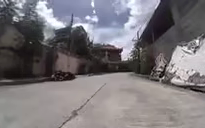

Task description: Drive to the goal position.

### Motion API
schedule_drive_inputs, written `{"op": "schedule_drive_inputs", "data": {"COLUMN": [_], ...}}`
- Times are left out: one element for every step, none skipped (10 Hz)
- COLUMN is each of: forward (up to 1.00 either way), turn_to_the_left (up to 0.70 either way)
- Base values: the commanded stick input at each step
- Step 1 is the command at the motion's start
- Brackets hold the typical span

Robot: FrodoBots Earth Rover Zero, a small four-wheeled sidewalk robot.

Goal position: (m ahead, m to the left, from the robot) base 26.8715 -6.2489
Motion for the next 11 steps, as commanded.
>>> {"op": "schedule_drive_inputs", "data": {"forward": [0.7,0.7,0.7,0.7,0.7,0.7,0.7,0.7,0.7,0.7,0.7], "turn_to_the_left": [0.0,0.0,-0.1,-0.25,-0.31,-0.33,-0.34,-0.35,-0.35,-0.35,-0.35]}}
